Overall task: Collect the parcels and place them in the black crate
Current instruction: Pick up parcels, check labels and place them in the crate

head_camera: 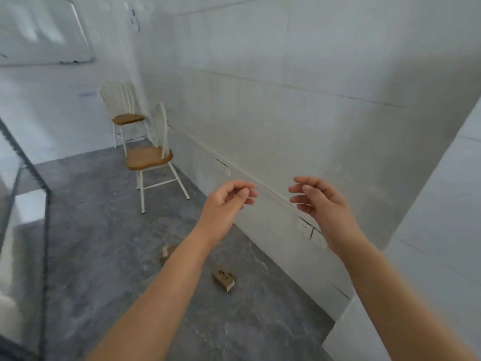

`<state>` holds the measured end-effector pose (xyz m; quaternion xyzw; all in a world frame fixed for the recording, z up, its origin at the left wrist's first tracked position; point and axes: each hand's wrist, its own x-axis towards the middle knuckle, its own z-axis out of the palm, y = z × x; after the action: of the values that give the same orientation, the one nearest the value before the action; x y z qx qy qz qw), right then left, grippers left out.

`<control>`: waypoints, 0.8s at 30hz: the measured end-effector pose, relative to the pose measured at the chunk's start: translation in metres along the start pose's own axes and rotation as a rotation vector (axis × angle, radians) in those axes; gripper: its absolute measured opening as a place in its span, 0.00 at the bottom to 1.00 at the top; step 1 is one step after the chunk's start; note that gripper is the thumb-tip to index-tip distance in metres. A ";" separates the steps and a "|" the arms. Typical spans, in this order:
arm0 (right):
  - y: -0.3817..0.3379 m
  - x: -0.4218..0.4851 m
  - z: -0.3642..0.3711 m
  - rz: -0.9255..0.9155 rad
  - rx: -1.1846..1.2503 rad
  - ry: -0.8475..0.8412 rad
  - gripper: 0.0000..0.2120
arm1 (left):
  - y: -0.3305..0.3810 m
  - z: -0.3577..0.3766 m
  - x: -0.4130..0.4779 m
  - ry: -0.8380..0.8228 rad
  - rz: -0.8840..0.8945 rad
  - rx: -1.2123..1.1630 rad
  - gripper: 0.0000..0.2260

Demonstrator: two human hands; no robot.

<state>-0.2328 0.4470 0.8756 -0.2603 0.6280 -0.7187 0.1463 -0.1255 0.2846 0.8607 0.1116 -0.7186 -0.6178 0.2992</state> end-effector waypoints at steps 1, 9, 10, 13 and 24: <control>0.002 0.022 0.005 0.004 0.002 -0.037 0.13 | -0.003 -0.003 0.016 0.057 -0.009 -0.002 0.10; 0.021 0.173 0.044 0.017 -0.021 -0.280 0.13 | -0.031 -0.028 0.129 0.332 -0.047 -0.022 0.09; 0.027 0.185 0.051 0.030 -0.030 -0.301 0.13 | -0.037 -0.030 0.136 0.340 -0.057 -0.018 0.09; 0.053 0.221 0.070 0.057 -0.048 -0.350 0.13 | -0.063 -0.045 0.162 0.357 -0.089 0.008 0.09; 0.177 0.366 0.143 0.163 -0.181 -0.404 0.10 | -0.188 -0.129 0.290 0.274 -0.271 0.030 0.06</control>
<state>-0.4739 0.1021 0.7826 -0.3595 0.6666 -0.5785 0.3027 -0.3228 -0.0147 0.7734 0.2948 -0.6586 -0.6207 0.3067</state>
